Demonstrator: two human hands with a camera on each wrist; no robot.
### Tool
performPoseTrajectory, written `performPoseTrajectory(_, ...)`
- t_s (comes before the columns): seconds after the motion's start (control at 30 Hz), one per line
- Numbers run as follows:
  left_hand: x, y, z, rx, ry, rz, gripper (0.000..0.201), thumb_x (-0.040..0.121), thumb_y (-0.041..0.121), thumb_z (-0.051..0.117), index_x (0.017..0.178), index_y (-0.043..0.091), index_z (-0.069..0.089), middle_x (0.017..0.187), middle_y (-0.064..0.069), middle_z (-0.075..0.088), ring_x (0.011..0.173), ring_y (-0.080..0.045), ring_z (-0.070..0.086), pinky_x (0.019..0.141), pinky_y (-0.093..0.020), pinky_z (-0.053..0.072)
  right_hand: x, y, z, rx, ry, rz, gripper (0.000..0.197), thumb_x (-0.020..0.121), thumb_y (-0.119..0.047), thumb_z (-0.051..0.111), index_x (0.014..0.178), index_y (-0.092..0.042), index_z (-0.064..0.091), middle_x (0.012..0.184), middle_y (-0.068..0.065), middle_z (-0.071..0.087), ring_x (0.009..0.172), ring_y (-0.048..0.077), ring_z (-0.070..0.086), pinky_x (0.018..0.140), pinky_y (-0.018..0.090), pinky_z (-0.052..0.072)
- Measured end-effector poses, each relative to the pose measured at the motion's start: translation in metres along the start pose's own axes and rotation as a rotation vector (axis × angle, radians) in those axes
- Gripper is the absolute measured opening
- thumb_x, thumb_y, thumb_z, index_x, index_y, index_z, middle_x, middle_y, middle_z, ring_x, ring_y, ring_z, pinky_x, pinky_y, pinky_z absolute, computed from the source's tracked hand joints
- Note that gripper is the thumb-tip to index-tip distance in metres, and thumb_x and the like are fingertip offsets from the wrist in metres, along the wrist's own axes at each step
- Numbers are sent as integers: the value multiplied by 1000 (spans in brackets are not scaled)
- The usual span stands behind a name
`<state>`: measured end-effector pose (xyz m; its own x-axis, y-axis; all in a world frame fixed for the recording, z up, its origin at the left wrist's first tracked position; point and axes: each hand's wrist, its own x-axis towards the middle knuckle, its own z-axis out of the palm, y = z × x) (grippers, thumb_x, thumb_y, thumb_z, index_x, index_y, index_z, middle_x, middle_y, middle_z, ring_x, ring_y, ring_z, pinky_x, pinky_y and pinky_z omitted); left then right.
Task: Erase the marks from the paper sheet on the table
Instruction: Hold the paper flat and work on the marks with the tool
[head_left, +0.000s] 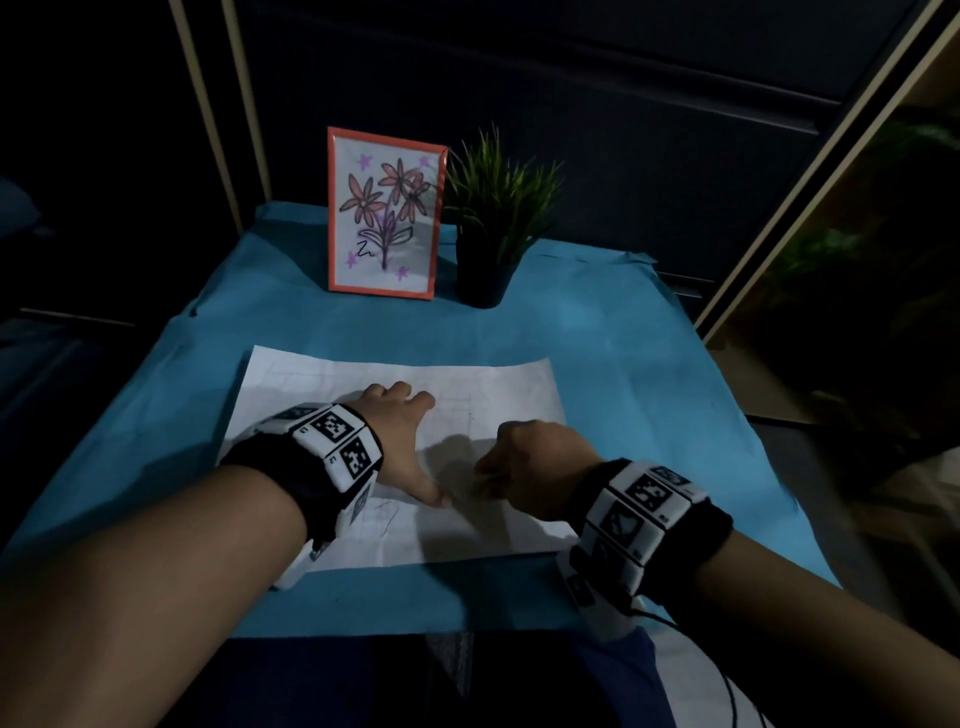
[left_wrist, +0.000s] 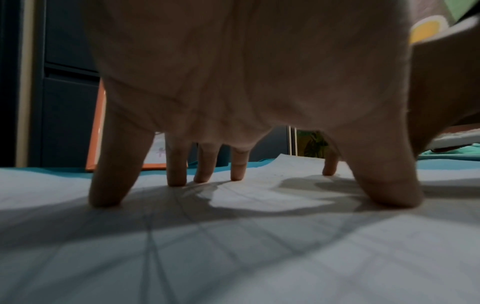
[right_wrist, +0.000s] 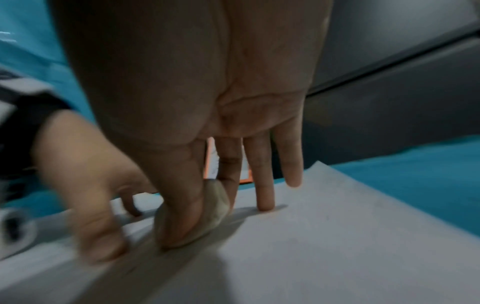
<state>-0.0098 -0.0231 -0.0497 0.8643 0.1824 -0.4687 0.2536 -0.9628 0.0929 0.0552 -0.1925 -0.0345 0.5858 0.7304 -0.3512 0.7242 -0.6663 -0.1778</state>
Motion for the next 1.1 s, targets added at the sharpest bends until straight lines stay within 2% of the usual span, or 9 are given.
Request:
performPoseTrajectory(0.2, -4, 0, -2, 2, -36, -1, 122, 64, 77, 66, 154, 23, 5, 162, -5, 0, 147, -27, 6, 118, -42, 18, 11, 2, -9, 49, 125, 56, 25, 86, -41, 63, 109, -31, 69, 116, -4, 64, 109, 22, 58, 85, 26, 47)
performPoseTrajectory(0.3, -4, 0, -2, 4, -55, 0, 122, 66, 75, 67, 154, 23, 1, 162, -6, -6, 148, -27, 1, 120, -40, 13, 3, 0, -2, 42, 69, 17, 27, 88, -36, 62, 111, -23, 68, 119, 0, 62, 111, 25, 56, 78, 21, 39)
performPoseTrajectory(0.4, -4, 0, -2, 11, -56, -5, 122, 66, 75, 67, 154, 23, 0, 162, -6, -8, 148, -27, 0, 119, -39, 12, -4, 2, 2, 31, 16, -12, 27, 87, -34, 64, 113, -29, 68, 119, -4, 62, 112, 21, 56, 79, 19, 38)
performPoseTrajectory(0.53, -3, -2, -2, -22, -53, -10, 122, 67, 77, 65, 154, 24, -2, 162, -5, -10, 149, -26, -3, 119, -40, 11, 8, 2, -5, 85, 95, 61, 28, 86, -38, 65, 112, -29, 68, 119, -3, 63, 111, 21, 57, 85, 23, 43)
performPoseTrajectory(0.67, -2, -2, -1, -34, -35, -15, 122, 64, 76, 68, 154, 24, 3, 160, -4, -1, 147, -28, 8, 117, -44, 23, -3, -1, 0, 88, 32, 22, 26, 88, -33, 63, 112, -23, 68, 119, -1, 63, 112, 22, 57, 84, 23, 43)
performPoseTrajectory(0.77, -4, -1, -1, -27, -20, -8, 121, 65, 75, 68, 154, 23, 5, 157, -4, 6, 145, -27, 14, 114, -44, 28, -9, 1, 0, 44, 12, -3, 26, 87, -33, 63, 112, -30, 68, 118, -4, 63, 111, 20, 56, 78, 19, 37)
performPoseTrajectory(0.9, -6, 0, 1, -19, -48, -7, 126, 63, 75, 69, 154, 24, -2, 161, -5, -2, 148, -26, 2, 118, -43, 18, 1, -2, -1, 72, 116, 28, 28, 88, -39, 62, 113, -28, 68, 119, -2, 61, 112, 24, 56, 84, 24, 42)
performPoseTrajectory(1.0, -7, 1, 4, 10, -60, -12, 127, 65, 76, 68, 154, 23, -5, 162, -5, -9, 148, -27, -4, 120, -41, 11, -7, -1, 6, 47, 54, -3, 27, 89, -36, 61, 112, -25, 68, 119, 0, 60, 111, 25, 56, 83, 26, 43)
performPoseTrajectory(1.1, -7, 1, 4, 15, -72, -15, 127, 64, 77, 66, 154, 24, -6, 162, -5, -10, 148, -28, -5, 120, -42, 10, -14, 0, 4, -3, -4, -32, 27, 88, -38, 61, 113, -31, 67, 119, -4, 60, 111, 22, 55, 75, 22, 36)
